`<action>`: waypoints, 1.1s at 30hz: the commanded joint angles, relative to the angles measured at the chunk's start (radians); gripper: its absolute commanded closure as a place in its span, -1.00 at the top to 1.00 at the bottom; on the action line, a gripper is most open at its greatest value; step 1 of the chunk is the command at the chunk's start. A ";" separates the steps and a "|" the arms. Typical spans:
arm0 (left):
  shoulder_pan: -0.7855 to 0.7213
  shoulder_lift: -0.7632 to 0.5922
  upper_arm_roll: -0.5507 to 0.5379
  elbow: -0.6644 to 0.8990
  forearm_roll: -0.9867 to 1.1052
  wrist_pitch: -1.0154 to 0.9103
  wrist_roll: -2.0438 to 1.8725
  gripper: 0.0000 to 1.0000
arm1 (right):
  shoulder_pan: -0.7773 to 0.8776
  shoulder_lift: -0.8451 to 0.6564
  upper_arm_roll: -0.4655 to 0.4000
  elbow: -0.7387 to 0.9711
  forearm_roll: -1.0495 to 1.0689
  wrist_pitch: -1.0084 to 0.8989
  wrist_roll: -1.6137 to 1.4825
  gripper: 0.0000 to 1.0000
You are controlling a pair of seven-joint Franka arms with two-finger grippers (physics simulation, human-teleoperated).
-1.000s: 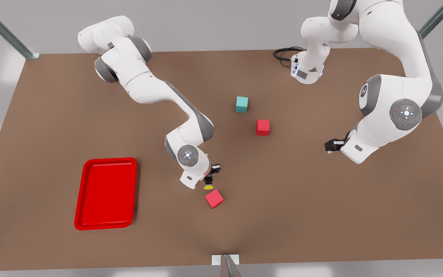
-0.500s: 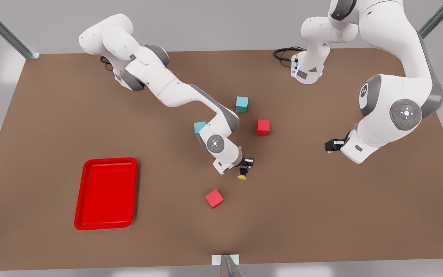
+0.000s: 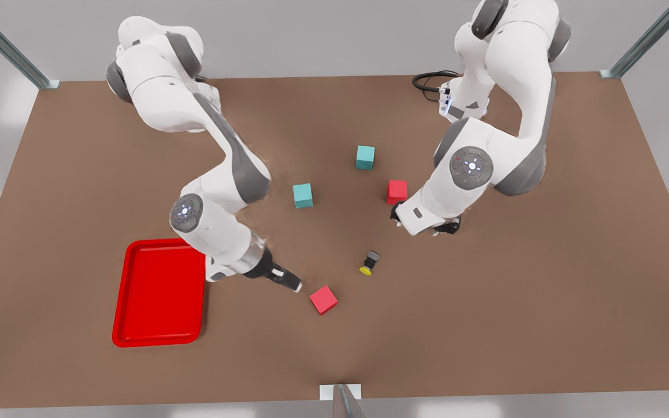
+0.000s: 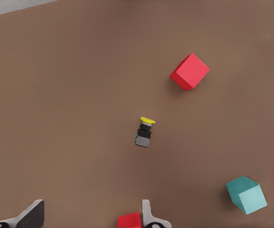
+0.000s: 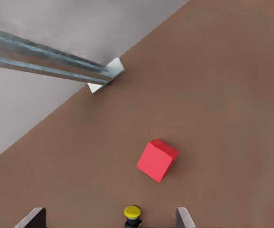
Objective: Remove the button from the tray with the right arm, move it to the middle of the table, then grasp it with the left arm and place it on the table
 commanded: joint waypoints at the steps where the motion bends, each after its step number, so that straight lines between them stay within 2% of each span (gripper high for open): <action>1: -0.033 0.067 -0.005 0.031 -0.003 0.189 -0.140 1.00 | -0.153 -0.090 -0.002 -0.039 -0.099 -0.365 -0.500 1.00; 3: -0.055 0.163 -0.003 0.084 0.000 0.252 -0.140 1.00 | -0.306 -0.167 -0.005 -0.041 -0.240 -0.549 -0.724 1.00; 4: -0.070 0.193 0.003 0.084 0.003 0.283 -0.140 1.00 | -0.360 -0.213 -0.003 -0.064 -0.262 -0.583 -0.777 1.00; 6: -0.072 0.235 0.003 0.078 0.061 0.286 -0.122 1.00 | -0.432 -0.391 0.000 -0.311 -0.256 -0.497 -0.775 1.00; 7: -0.089 0.242 0.003 0.075 0.062 0.286 -0.122 1.00 | -0.383 -0.419 -0.060 -0.329 -0.248 -0.514 -0.786 1.00; 8: -0.099 0.255 0.004 0.069 0.073 0.286 -0.120 1.00 | -0.310 -0.425 -0.156 -0.320 -0.230 -0.565 -0.882 1.00; 9: -0.101 0.266 0.003 0.055 0.125 0.283 -0.120 1.00 | -0.309 -0.434 -0.178 -0.317 -0.181 -0.569 -0.913 1.00; 14: -0.105 0.265 0.001 -0.031 0.132 0.289 -0.123 1.00 | -0.300 -0.397 -0.178 -0.243 -0.190 -0.582 -0.890 1.00; 19: -0.101 0.222 0.001 -0.221 0.184 0.459 -0.125 1.00 | -0.299 -0.388 -0.180 -0.217 -0.204 -0.563 -0.884 1.00; 25: -0.108 0.263 0.000 -0.281 0.271 0.546 -0.120 1.00 | -0.305 -0.366 -0.181 -0.205 -0.205 -0.493 -0.886 1.00; 33: -0.105 0.305 0.000 -0.279 0.277 0.573 -0.037 1.00 | -0.296 -0.351 -0.178 -0.205 -0.221 -0.496 -0.886 1.00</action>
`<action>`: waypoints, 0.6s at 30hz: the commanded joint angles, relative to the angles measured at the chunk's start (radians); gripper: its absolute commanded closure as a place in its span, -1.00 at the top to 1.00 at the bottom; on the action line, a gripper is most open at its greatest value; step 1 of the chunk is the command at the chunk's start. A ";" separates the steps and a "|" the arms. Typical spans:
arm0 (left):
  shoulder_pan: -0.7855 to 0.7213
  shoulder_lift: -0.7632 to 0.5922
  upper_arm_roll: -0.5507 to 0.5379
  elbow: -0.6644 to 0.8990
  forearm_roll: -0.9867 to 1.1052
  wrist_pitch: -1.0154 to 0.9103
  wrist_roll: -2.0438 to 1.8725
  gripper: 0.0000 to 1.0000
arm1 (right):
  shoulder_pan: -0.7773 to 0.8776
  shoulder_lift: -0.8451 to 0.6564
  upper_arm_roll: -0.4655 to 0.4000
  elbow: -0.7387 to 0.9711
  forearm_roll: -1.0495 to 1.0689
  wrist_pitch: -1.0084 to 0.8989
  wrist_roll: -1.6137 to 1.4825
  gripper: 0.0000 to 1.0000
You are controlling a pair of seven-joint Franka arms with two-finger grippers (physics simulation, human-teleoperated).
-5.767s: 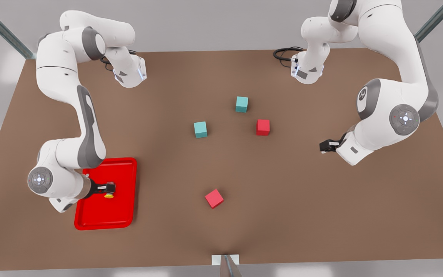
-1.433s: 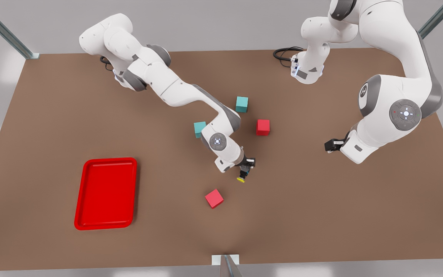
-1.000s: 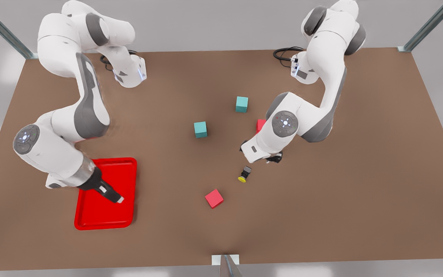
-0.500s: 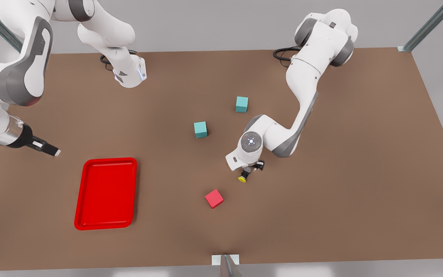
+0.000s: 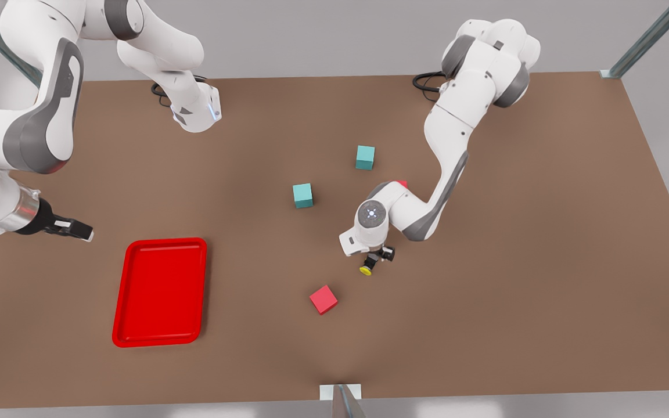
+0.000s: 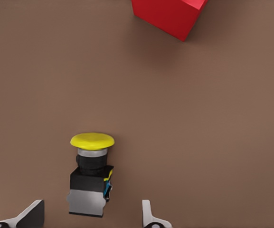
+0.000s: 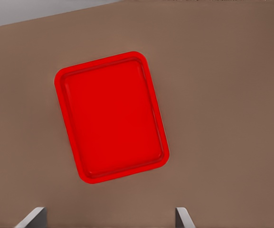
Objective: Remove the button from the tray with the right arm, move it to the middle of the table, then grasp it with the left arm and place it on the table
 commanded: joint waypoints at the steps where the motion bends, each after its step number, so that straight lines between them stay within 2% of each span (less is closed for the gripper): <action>1: 0.000 0.006 0.000 0.000 0.007 0.037 0.046 1.00 | 0.001 0.000 0.002 0.001 -0.003 0.008 -0.152 1.00; 18: -0.001 0.046 0.000 0.002 0.032 0.068 0.043 0.95 | 0.015 0.003 0.005 -0.002 -0.022 0.010 -0.152 1.00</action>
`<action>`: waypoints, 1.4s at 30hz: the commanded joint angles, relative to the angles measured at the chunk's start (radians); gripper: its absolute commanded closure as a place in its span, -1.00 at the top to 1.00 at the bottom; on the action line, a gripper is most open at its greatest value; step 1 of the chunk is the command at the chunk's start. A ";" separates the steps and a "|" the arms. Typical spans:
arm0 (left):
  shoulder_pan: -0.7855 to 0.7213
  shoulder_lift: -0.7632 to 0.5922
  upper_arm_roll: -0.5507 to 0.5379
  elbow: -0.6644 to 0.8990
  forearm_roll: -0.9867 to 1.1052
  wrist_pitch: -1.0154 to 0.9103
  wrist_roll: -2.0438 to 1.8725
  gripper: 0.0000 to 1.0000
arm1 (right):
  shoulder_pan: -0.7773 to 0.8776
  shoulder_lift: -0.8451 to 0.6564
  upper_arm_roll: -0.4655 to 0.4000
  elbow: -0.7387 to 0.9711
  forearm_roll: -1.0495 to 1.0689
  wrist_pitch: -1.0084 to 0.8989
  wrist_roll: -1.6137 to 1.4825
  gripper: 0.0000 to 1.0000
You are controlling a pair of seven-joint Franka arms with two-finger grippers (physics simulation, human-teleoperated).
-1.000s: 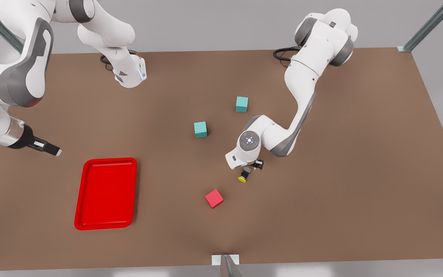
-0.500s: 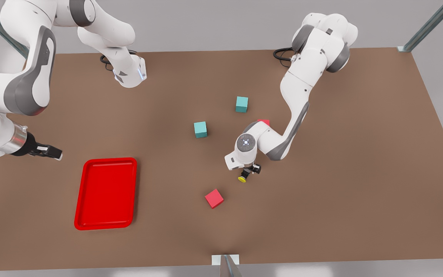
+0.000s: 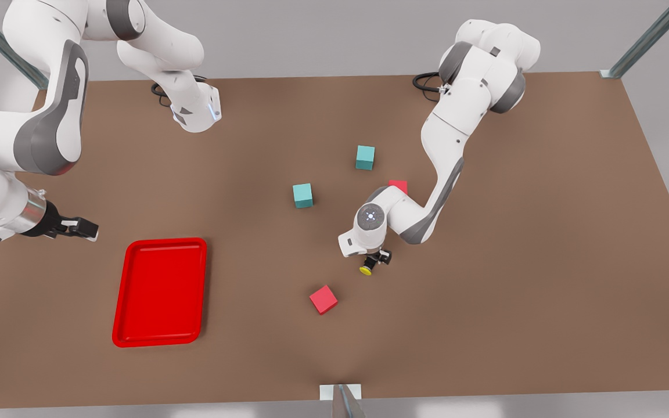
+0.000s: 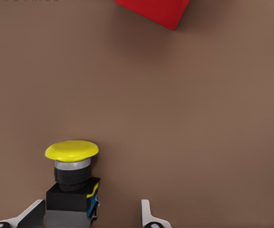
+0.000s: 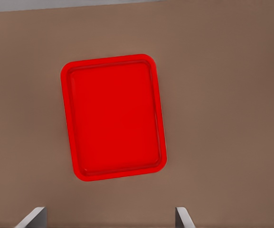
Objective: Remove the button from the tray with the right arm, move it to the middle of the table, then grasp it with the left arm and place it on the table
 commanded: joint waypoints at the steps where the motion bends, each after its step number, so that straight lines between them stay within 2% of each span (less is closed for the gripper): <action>1: 0.002 0.000 -0.001 0.001 0.015 0.005 0.012 0.76 | 0.000 -0.001 0.000 0.001 0.000 -0.001 -0.056 1.00; 6: 0.001 -0.001 -0.001 0.002 0.012 0.002 -0.014 -0.02 | 0.000 -0.001 0.000 0.001 0.000 0.002 -0.056 1.00; 8: -0.001 -0.001 -0.001 0.005 0.012 -0.004 -0.031 -0.17 | 0.000 -0.001 0.000 -0.001 0.000 0.002 -0.056 1.00; 10: -0.001 -0.014 -0.001 0.016 0.012 -0.030 -0.031 -0.17 | 0.000 0.005 0.000 0.001 0.000 0.002 -0.056 1.00; 13: 0.008 -0.030 -0.007 0.130 0.000 -0.235 -0.022 -0.17 | 0.000 0.005 0.000 0.001 0.000 0.001 -0.056 1.00; 17: 0.087 -0.047 -0.001 0.278 -0.041 -0.389 -0.031 -0.16 | 0.000 0.005 0.000 -0.001 0.000 0.001 -0.056 1.00; 19: 0.176 -0.101 -0.001 0.281 -0.152 -0.401 -0.149 -0.16 | 0.000 0.005 0.000 0.001 0.000 0.001 -0.056 1.00; 24: 0.180 -0.119 0.016 0.335 -0.150 -0.381 -0.645 -0.14 | 0.000 0.006 0.000 -0.001 0.000 0.002 -0.056 1.00; 25: 0.174 -0.116 0.040 0.326 -0.141 -0.321 -0.727 -0.11 | 0.000 0.006 0.000 0.001 0.000 0.002 -0.057 1.00; 26: 0.127 -0.109 0.085 0.317 -0.064 -0.262 -0.865 -0.11 | -0.001 0.005 0.000 -0.001 0.000 0.002 -0.057 1.00; 31: 0.091 -0.012 0.093 0.314 0.469 -0.195 -1.594 -0.08 | -0.001 0.006 0.000 0.001 0.000 0.002 -0.057 1.00; 32: 0.077 0.014 0.093 0.309 0.633 -0.206 -1.768 -0.08 | 0.000 0.006 0.000 -0.001 0.000 0.004 -0.057 1.00; 35: 0.062 0.088 0.112 0.304 0.854 -0.212 -2.070 -0.08 | 0.000 0.013 0.000 -0.004 0.000 0.004 -0.057 1.00; 42: 0.038 0.160 0.163 0.309 0.947 -0.214 -2.394 -0.08 | 0.000 0.019 0.000 -0.001 -0.001 0.011 -0.056 1.00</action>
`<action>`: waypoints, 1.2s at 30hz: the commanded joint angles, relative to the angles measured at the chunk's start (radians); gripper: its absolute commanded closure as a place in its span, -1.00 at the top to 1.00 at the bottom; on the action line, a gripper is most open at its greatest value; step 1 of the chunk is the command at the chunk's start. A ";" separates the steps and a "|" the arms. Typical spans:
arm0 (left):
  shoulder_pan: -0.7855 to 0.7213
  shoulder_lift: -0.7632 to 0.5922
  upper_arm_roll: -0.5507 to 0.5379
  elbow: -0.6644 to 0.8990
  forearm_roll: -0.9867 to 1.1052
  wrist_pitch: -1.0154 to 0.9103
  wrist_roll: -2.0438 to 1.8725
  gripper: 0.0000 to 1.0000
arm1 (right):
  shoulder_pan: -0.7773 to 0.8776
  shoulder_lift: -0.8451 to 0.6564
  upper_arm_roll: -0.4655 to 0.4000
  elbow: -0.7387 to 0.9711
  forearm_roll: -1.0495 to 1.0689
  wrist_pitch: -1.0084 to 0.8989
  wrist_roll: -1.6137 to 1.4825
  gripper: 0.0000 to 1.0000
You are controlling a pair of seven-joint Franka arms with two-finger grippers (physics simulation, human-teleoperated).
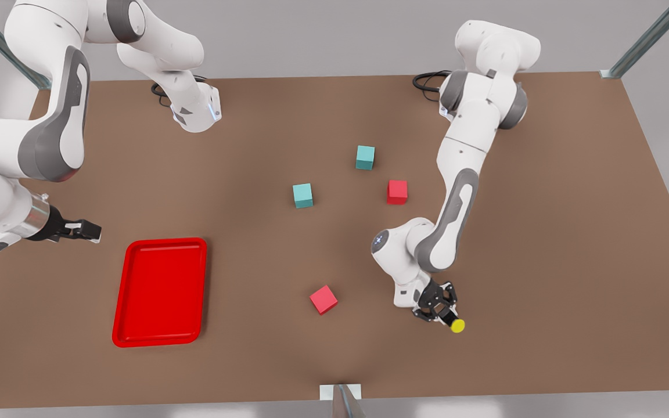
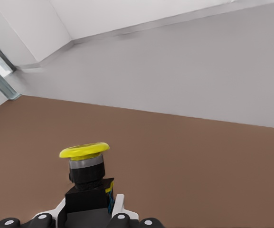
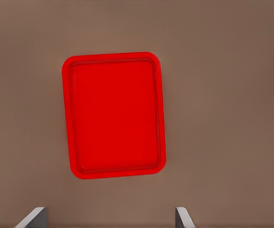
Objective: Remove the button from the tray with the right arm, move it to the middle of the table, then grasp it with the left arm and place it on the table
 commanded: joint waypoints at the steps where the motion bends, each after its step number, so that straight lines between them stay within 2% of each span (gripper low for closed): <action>1: -0.007 0.008 0.005 0.000 0.058 0.006 -1.112 -0.08 | 0.000 -0.001 0.000 0.001 0.001 0.012 -0.006 1.00; 8: -0.031 0.050 0.005 -0.015 0.224 -0.023 -1.106 -0.06 | -0.001 -0.001 0.000 0.001 0.001 0.010 -0.008 1.00; 36: -0.074 0.128 0.005 -0.038 0.359 -0.140 -0.908 -0.04 | -0.001 0.012 0.000 0.001 0.001 0.010 -0.005 1.00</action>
